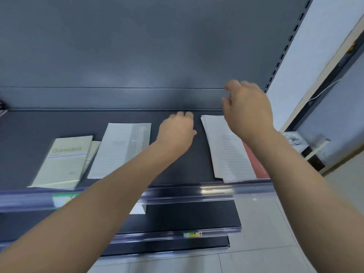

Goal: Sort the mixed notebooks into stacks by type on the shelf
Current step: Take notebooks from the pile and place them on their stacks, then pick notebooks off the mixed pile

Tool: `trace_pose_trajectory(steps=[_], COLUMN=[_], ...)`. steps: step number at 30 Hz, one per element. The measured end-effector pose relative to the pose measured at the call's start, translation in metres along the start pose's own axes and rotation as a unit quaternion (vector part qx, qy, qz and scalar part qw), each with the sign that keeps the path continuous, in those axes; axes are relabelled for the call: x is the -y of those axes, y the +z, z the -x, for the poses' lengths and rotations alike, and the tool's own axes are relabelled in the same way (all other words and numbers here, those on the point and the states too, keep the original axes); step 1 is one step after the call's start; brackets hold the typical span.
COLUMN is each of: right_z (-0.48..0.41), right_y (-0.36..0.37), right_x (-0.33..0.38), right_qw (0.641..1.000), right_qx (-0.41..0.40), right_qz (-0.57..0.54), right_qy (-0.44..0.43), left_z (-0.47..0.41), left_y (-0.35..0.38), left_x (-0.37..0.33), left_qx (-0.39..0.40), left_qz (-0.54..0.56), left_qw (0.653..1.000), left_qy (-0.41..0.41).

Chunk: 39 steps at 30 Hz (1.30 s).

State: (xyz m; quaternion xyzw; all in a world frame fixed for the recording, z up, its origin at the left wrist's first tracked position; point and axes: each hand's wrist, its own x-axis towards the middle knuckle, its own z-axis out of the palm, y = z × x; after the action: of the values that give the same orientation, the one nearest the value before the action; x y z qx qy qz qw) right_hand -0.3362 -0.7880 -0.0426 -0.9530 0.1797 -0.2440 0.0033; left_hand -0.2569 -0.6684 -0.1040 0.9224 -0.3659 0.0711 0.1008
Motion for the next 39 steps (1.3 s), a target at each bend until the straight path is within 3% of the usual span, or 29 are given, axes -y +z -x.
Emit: trace_pose_trajectory(steps=[7, 13, 25, 33, 39], right_z=[-0.01, -0.004, -0.007, -0.047, -0.079], right_y=[-0.032, -0.065, -0.051, -0.012, 0.03], right_x=[0.167, 0.314, 0.503, 0.567, 0.599], right_qw=[0.99, 0.977, 0.96, 0.937, 0.931], right_qx=[-0.071, -0.113, -0.075, -0.065, 0.01], right_qz=[0.042, 0.003, -0.086, -0.164, -0.208], right_qy=[-0.118, -0.178, -0.257, -0.303, -0.298], left_z=[0.077, 0.159, 0.257, 0.263, 0.252], left_y=[-0.12, -0.208, -0.247, -0.253, -0.238], left_x=[0.143, 0.261, 0.424, 0.485, 0.522], left_qx=[-0.227, -0.3, -0.29, -0.284, -0.276], left_qz=[-0.138, -0.2, -0.238, -0.26, -0.213], left_qw=[0.959, 0.93, 0.924, 0.913, 0.919], left_qy=[0.1, 0.072, -0.068, -0.133, -0.184])
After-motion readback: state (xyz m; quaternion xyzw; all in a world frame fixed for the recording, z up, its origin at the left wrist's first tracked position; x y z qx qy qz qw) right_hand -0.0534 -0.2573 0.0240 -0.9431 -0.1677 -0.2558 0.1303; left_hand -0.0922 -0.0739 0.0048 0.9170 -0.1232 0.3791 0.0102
